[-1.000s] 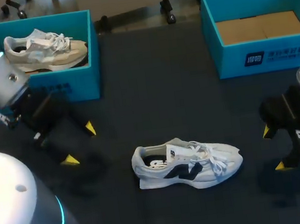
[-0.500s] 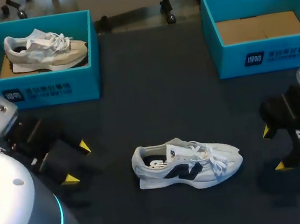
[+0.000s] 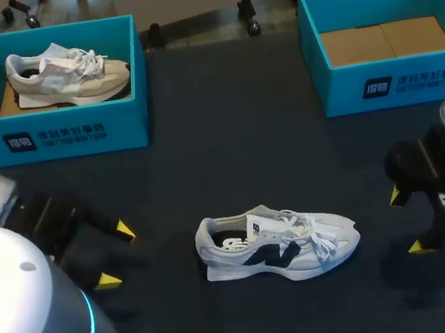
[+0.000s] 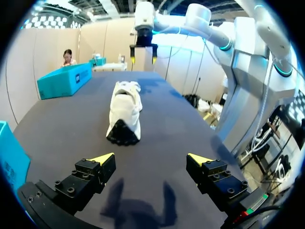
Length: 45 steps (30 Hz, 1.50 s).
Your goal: Take the shoe out of the shoebox, open the shoe tongue, remove and reinsert the insole, then place the shoe into the shoebox
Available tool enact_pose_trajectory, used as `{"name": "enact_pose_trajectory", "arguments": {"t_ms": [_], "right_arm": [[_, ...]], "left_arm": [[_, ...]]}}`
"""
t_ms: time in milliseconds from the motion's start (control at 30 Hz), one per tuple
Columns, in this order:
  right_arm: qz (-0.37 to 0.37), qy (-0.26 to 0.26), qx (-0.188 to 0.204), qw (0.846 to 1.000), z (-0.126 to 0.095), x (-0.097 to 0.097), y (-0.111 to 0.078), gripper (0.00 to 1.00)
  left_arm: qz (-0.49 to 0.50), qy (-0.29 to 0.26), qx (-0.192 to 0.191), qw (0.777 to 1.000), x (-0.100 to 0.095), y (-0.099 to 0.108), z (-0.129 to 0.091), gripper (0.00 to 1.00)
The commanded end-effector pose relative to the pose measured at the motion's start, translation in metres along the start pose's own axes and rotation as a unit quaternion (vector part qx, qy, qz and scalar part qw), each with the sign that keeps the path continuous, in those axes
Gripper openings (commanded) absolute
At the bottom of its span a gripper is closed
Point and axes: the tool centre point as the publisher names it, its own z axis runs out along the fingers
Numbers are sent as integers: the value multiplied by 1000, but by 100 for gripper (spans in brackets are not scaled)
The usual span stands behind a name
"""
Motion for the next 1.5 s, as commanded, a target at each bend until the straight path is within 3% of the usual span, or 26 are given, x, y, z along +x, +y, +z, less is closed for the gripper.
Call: {"name": "enact_pose_trajectory", "arguments": {"t_ms": [33,367,533,733,1200,1500], "right_arm": [[0,-1,0,1000,1,0,0,100],[0,-1,0,1000,1,0,0,100],[0,-1,0,1000,1,0,0,100],[0,-1,0,1000,1,0,0,100],[0,-1,0,1000,1,0,0,100],[0,-1,0,1000,1,0,0,100]], "left_arm": [[5,5,29,1000,-3,12,1,100],[5,5,29,1000,-3,12,1,100],[-23,-25,87,996,-18,29,8,100],[-27,-30,119,992,-28,45,16,100],[-14,-38,152,988,-27,45,24,100],[-16,-56,168,984,-26,34,26,100]]}}
